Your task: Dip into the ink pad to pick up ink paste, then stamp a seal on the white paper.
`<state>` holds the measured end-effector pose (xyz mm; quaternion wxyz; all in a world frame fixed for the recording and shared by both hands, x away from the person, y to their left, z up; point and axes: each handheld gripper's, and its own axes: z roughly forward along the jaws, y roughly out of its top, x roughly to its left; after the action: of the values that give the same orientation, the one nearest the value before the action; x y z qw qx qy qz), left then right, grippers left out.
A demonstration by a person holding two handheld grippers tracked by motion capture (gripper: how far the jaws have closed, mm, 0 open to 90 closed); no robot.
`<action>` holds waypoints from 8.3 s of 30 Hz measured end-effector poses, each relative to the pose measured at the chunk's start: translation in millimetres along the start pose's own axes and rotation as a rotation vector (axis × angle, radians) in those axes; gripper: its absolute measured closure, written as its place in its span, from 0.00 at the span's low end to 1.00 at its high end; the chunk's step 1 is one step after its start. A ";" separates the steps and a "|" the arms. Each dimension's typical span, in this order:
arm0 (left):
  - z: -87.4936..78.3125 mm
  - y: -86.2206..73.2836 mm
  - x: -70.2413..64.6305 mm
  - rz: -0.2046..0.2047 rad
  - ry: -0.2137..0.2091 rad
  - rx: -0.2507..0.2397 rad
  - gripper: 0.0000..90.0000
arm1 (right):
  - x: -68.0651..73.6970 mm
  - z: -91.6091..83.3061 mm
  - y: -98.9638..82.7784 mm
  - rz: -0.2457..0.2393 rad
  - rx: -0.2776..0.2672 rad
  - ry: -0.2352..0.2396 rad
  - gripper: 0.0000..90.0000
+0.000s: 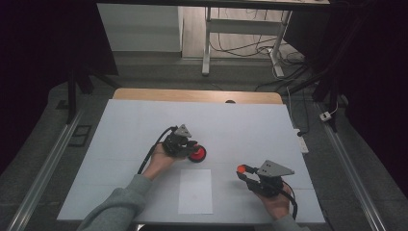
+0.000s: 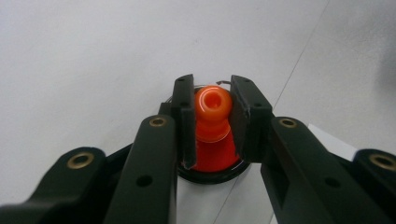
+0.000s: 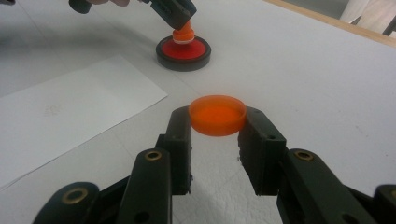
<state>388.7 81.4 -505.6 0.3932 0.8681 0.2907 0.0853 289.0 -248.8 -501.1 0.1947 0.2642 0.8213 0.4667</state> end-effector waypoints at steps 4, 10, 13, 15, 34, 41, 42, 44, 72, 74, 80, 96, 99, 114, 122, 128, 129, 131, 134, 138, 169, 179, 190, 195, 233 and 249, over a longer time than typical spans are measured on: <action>1.3 0.1 -0.8 0.010 0.008 0.011 0.81 | -0.1 -0.1 0.0 0.002 0.000 -0.001 0.72; 4.2 0.0 -2.7 0.023 0.017 0.029 0.81 | -0.5 -0.4 -0.1 0.003 -0.004 -0.001 0.72; 5.7 -0.4 -2.9 0.025 0.019 0.034 0.81 | -0.9 -0.2 -0.3 0.004 -0.003 -0.002 0.72; 5.7 -0.5 -3.1 0.027 0.019 0.037 0.81 | -0.7 -0.5 -0.2 0.004 -0.004 -0.001 0.72; 8.2 -1.7 -2.8 0.020 0.017 0.062 0.81 | 0.1 -2.1 0.9 -0.006 -0.006 -0.007 0.72; 8.3 -1.7 -2.8 0.018 0.017 0.062 0.81 | 0.5 -2.0 0.7 -0.002 -0.004 -0.009 0.72; 8.3 -1.7 -2.8 0.018 0.018 0.063 0.81 | 0.7 -1.6 0.6 0.000 -0.008 -0.006 0.72; 8.4 -1.2 -2.9 0.018 0.018 0.065 0.81 | 1.1 -1.5 0.8 -0.003 -0.007 -0.005 0.72; 8.9 -4.7 -5.3 0.025 0.032 0.040 0.81 | 1.7 -0.7 0.9 -0.006 -0.004 -0.004 0.72; 8.9 -3.7 -5.7 0.039 0.034 0.045 0.81 | 1.4 -1.0 1.0 -0.007 -0.004 -0.002 0.72; 6.4 -1.5 -2.9 0.026 0.002 0.010 0.81 | 1.0 -1.7 1.2 -0.003 -0.009 -0.006 0.72; 1.6 -1.4 2.2 -0.003 -0.004 0.001 0.81 | 1.1 -1.9 1.3 -0.006 -0.009 -0.004 0.71; 5.7 -2.9 2.4 -0.007 -0.006 0.014 0.81 | 1.1 -1.9 1.2 -0.006 -0.007 -0.004 0.72; 9.4 -8.7 1.9 -0.015 -0.001 0.003 0.81 | 0.8 -2.5 1.4 -0.005 -0.009 -0.005 0.71; 9.8 -10.4 -1.7 -0.005 0.023 -0.006 0.81 | 1.7 -1.9 1.6 -0.007 -0.007 0.000 0.72; 9.9 -12.1 -1.8 -0.004 0.023 -0.015 0.81 | 1.6 -1.9 1.7 -0.008 -0.008 -0.001 0.72; 9.8 -12.3 -1.2 -0.006 0.019 -0.016 0.81 | 1.6 -1.9 1.6 -0.008 -0.008 -0.001 0.72; 9.8 -12.7 -0.6 -0.009 0.015 -0.018 0.81 | 1.5 -1.9 1.6 -0.008 -0.008 -0.001 0.71; 9.9 -12.7 -0.7 -0.008 0.016 -0.019 0.81 | 1.6 -2.1 1.7 -0.008 -0.009 -0.002 0.72; 9.8 -12.5 -0.7 -0.006 0.016 -0.017 0.81 | 1.5 -2.4 1.8 -0.008 -0.014 -0.005 0.72; -7.4 -1.4 -4.9 0.005 0.020 -0.073 0.81 | 0.5 -3.4 1.8 -0.007 -0.015 -0.003 0.72; -22.4 -0.6 -1.7 -0.012 0.006 -0.107 0.81 | 0.0 -2.3 2.0 -0.009 -0.010 -0.004 0.71; -45.4 1.3 -6.9 -0.014 -0.033 -0.138 0.81 | -1.0 -1.7 2.1 -0.012 -0.009 -0.004 0.72; -53.0 1.1 -13.1 -0.001 -0.044 -0.140 0.81 | -1.6 -2.1 2.1 -0.010 -0.003 -0.011 0.71; -81.2 -9.3 -35.1 0.019 -0.084 -0.179 0.81 | -2.2 -1.0 1.1 -0.005 -0.004 -0.006 0.71; -85.9 -18.4 -38.9 0.012 -0.098 -0.167 0.81 | -1.6 -0.2 0.8 -0.004 -0.001 -0.008 0.72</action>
<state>316.5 123.2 -457.8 0.4773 0.8373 0.2576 0.0690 290.4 -249.6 -500.2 0.1992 0.2643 0.8208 0.4657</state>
